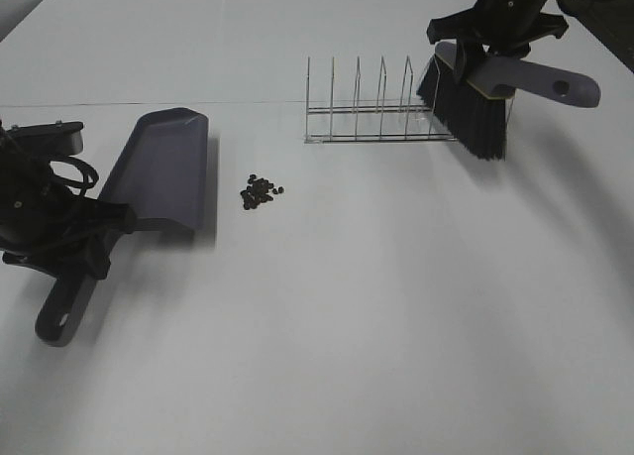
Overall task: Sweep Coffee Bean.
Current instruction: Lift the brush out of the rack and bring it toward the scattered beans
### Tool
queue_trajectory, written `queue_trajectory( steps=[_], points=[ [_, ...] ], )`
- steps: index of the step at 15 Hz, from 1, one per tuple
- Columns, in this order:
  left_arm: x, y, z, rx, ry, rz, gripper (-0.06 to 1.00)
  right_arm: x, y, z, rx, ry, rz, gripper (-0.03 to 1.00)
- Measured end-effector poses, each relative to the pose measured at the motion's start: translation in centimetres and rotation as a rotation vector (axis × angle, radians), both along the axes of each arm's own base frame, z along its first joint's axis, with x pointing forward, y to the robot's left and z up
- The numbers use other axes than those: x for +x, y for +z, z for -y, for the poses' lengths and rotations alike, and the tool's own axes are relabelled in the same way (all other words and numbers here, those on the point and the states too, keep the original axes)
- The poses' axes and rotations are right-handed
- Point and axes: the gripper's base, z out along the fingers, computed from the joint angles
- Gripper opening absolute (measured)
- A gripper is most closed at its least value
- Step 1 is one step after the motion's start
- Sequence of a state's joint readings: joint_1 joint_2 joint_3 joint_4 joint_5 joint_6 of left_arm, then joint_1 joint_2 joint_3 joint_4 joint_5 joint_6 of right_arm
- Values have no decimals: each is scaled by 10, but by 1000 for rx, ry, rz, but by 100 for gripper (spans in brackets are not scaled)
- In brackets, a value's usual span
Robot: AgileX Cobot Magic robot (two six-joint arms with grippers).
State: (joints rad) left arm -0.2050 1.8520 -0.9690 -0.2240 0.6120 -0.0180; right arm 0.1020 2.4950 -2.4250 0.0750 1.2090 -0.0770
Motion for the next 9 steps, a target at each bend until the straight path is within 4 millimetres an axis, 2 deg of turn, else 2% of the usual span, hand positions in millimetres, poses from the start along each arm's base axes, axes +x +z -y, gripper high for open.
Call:
queue_trajectory(
  steps=[2, 6, 9],
  points=[
    [0, 0, 0, 0, 0, 0, 34, 2, 17, 0, 10, -16, 47, 31],
    [0, 0, 0, 0, 0, 0, 34, 1, 24, 0, 9, -17, 59, 31],
    [0, 0, 0, 0, 0, 0, 34, -7, 56, 1, 15, -17, 117, 31]
  ],
)
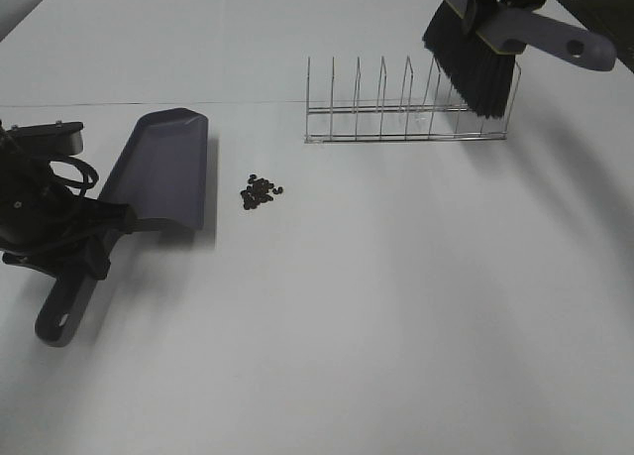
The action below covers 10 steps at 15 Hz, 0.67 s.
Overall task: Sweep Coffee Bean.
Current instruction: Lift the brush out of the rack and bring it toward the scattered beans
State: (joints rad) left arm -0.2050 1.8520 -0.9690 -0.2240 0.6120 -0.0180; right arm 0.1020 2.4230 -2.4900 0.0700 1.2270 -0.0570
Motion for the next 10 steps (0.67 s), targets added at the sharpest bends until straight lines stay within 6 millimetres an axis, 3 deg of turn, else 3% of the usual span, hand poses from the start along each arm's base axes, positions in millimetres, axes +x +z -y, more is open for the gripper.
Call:
queue_trajectory(
  steps=[2, 5, 7, 10],
  points=[
    [0, 0, 0, 0, 0, 0, 34, -11, 36, 1, 14, -14, 66, 31],
    [0, 0, 0, 0, 0, 0, 34, -23, 68, 2, 37, -40, 123, 31],
    [0, 0, 0, 0, 0, 0, 34, -36, 82, 0, 60, -34, 122, 31],
    [0, 0, 0, 0, 0, 0, 34, -59, 81, -9, 50, -11, 49, 31]
  ],
)
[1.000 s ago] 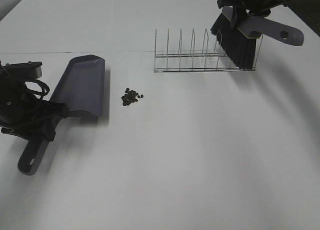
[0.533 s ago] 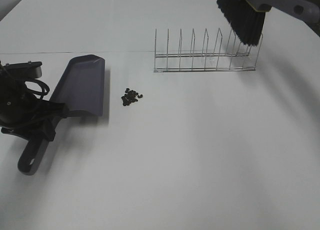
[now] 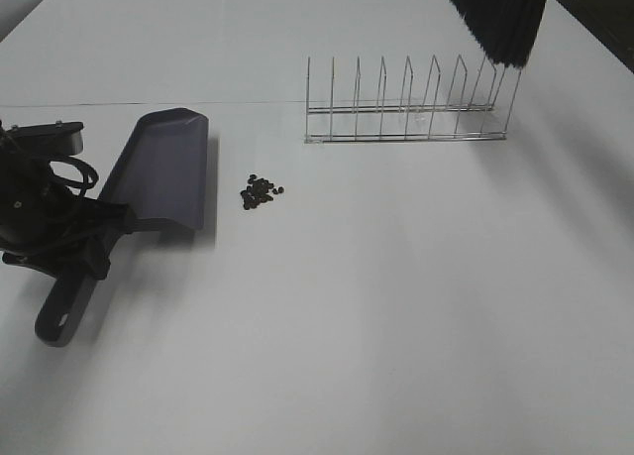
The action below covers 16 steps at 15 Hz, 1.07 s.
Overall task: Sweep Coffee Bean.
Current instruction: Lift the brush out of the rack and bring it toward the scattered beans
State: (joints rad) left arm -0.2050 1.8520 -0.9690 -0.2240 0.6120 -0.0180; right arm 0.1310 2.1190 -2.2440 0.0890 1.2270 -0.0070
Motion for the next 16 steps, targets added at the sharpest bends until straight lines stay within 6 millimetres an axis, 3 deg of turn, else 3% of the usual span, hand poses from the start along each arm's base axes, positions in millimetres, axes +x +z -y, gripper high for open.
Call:
queue_trajectory(
  steps=[2, 3, 7, 11, 16],
  points=[
    [0, 0, 0, 2, -2, 0, 34, -23, -11, -16, -39, 43, -81, 31],
    [0, 0, -1, 10, -10, 3, 34, -44, -33, -41, -81, 110, -179, 31],
    [0, 0, -2, 27, -28, 7, 34, -67, -75, -84, -110, 207, -282, 31],
    [-8, -6, -6, 55, -7, -39, 34, -70, -95, -91, -106, 188, -263, 31],
    [-18, -16, -3, 71, -6, -39, 34, -66, -94, -91, -104, 167, -220, 31]
  ],
)
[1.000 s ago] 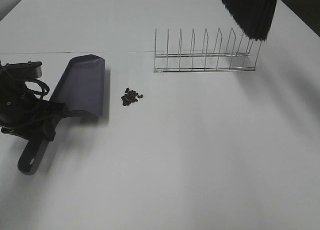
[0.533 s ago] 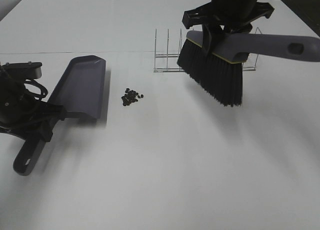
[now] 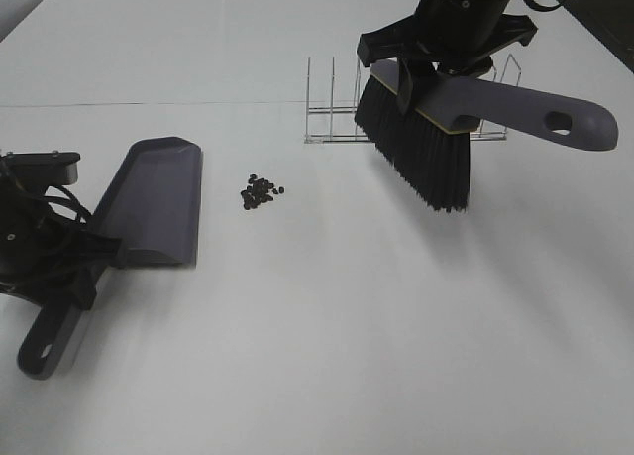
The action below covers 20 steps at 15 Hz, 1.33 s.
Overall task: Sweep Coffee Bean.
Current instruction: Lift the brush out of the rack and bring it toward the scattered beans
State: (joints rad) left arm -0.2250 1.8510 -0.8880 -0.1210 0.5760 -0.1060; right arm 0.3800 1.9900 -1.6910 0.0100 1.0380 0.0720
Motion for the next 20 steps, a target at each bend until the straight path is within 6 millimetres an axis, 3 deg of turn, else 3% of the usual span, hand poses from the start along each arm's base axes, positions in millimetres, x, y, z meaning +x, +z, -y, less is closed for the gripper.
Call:
queue_trajectory(
  steps=[1, 3, 9, 12, 16, 20],
  points=[
    [0, -1, 12, -5, -25, 33, 34, 1, 0, 0, 2, -1, 8, 31],
    [-1, -11, 18, 1, -14, 6, 34, 1, 0, 0, 2, -1, 8, 31],
    [2, -21, 18, 10, -11, 9, 34, 1, 0, 0, 6, -3, 6, 31],
    [3, -21, 18, 11, -12, 13, 34, -2, -2, -10, 18, -22, 8, 31],
    [3, -21, 19, 11, -14, 19, 34, -4, -45, -49, -49, 0, -17, 31],
    [3, -21, 19, 11, -14, 19, 34, 0, -71, -62, -47, 3, -5, 31]
  ],
)
